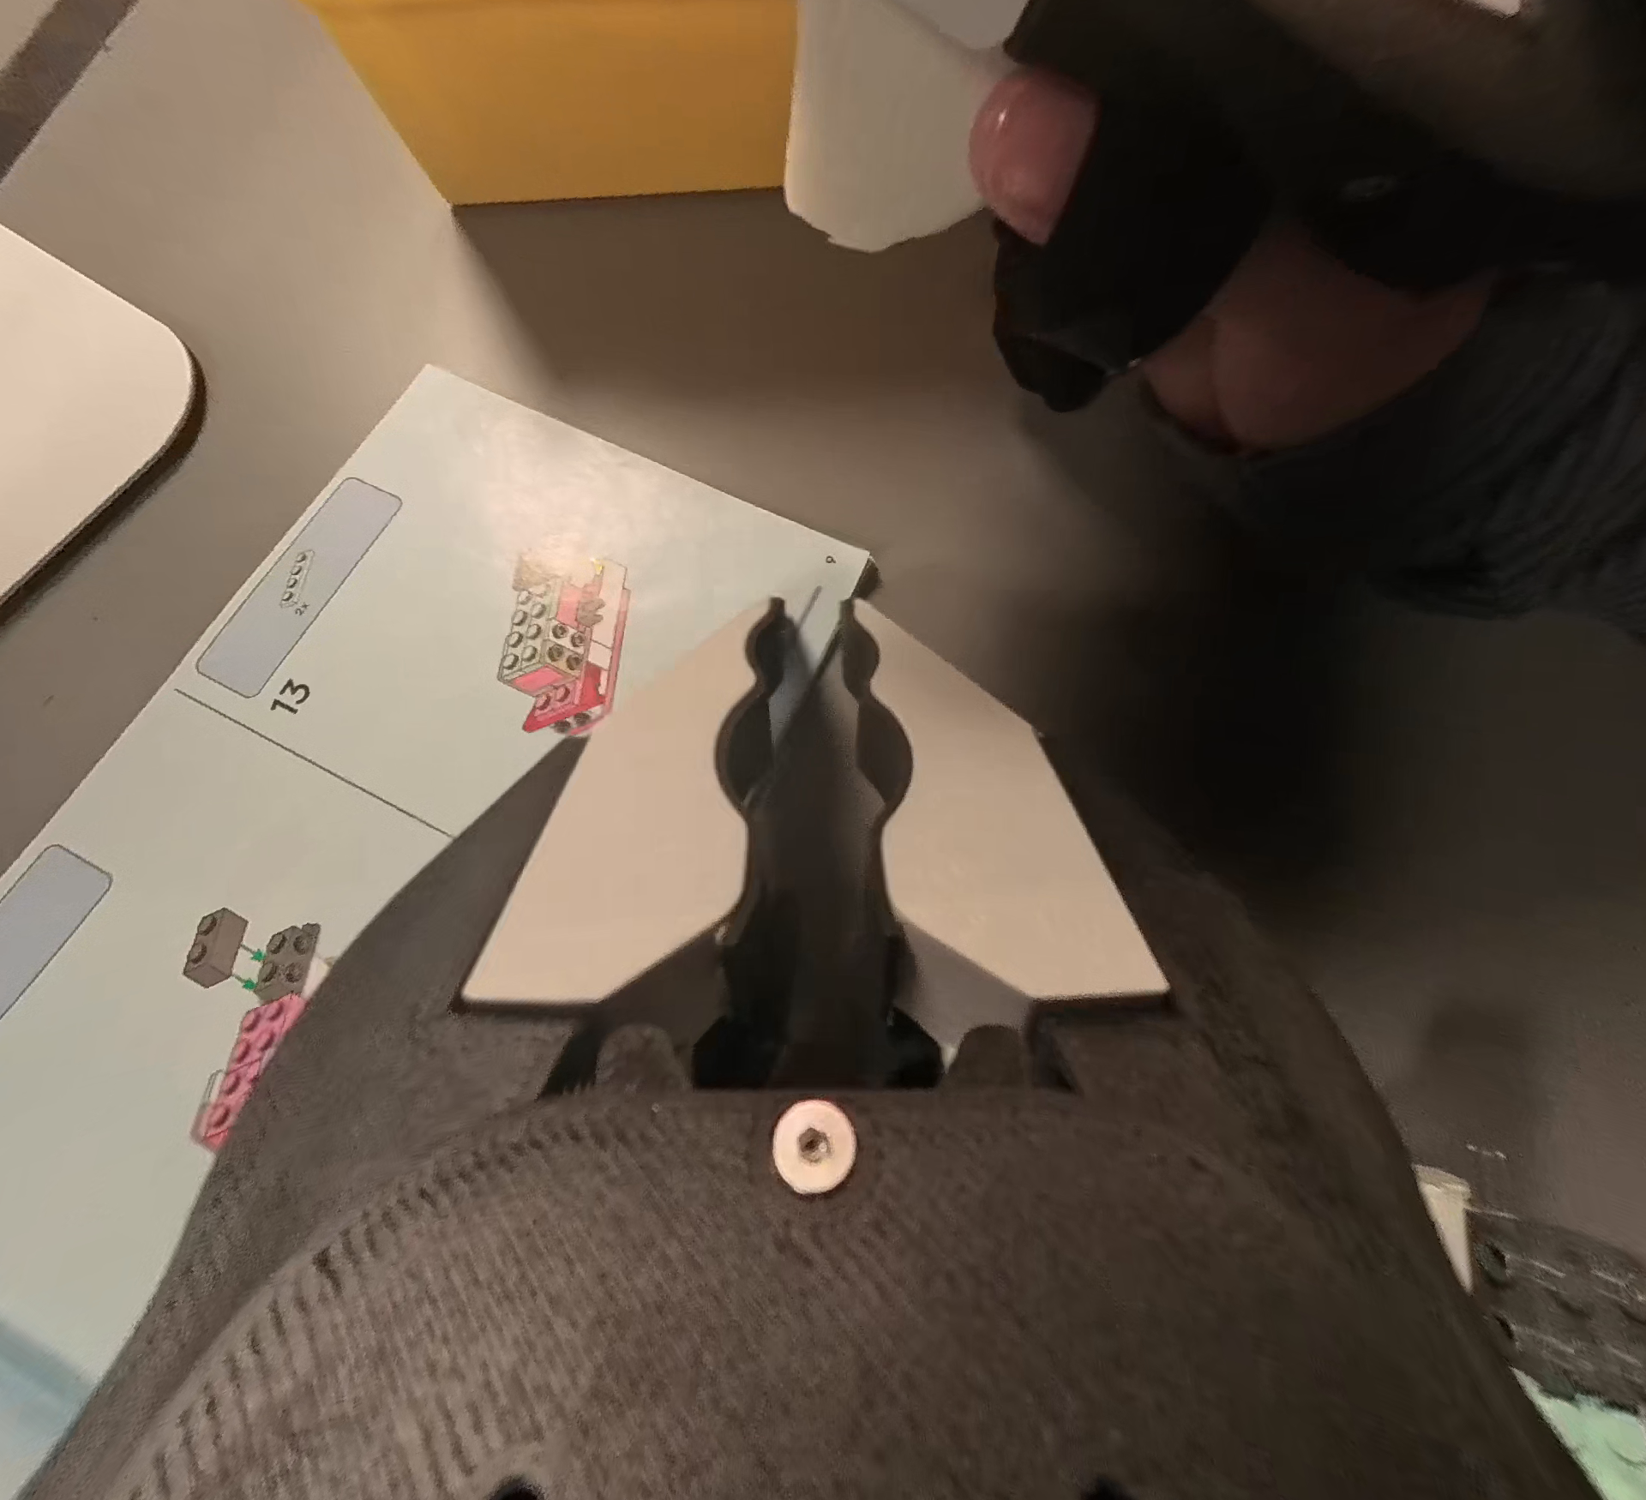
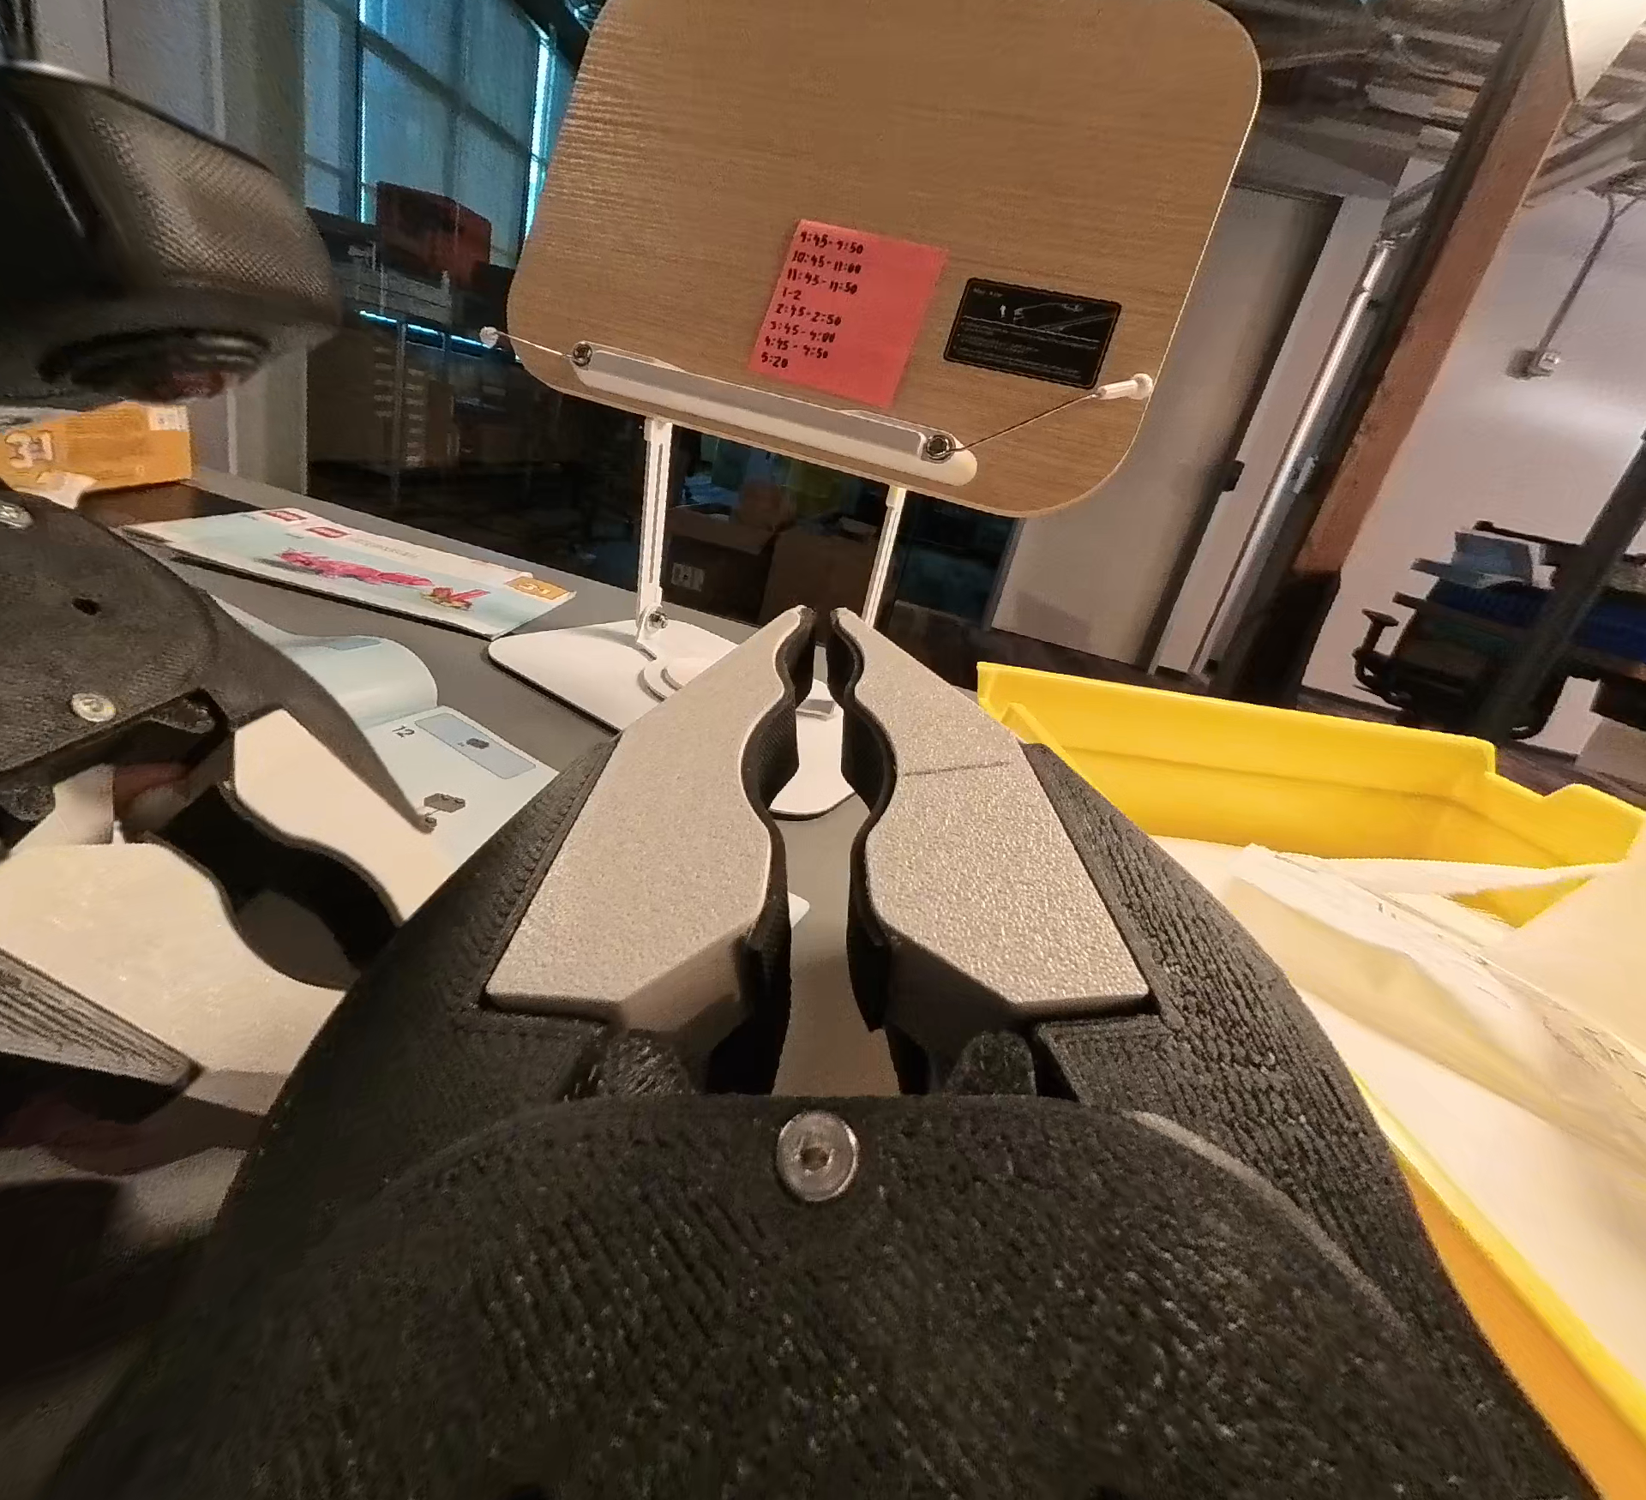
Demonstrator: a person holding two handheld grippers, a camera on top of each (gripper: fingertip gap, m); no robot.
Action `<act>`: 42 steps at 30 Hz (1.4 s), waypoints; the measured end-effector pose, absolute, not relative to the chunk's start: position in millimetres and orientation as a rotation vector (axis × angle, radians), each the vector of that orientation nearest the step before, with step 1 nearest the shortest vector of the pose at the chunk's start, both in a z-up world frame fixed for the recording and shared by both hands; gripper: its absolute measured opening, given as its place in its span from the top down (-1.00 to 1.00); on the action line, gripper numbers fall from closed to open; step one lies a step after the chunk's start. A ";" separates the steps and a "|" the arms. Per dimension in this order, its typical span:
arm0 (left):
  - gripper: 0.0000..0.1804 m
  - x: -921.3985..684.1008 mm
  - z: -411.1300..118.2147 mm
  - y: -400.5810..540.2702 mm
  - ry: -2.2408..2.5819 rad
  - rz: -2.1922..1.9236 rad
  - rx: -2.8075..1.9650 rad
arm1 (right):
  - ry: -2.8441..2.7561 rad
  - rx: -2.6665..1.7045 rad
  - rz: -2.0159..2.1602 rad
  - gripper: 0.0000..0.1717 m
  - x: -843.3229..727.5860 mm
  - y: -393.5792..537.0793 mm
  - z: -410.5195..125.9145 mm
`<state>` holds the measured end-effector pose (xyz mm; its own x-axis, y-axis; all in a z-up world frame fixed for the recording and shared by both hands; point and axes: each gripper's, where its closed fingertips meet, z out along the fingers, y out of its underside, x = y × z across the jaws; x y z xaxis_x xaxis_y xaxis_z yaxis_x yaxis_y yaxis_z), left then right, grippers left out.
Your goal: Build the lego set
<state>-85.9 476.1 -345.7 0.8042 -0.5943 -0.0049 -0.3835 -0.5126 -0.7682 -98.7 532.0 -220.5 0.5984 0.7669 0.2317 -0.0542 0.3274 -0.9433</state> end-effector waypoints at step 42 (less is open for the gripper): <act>0.89 -84.8 -340.2 477.0 0.820 -0.151 -2.058 | -0.784 -1.142 0.632 1.00 -102.6 532.5 -224.2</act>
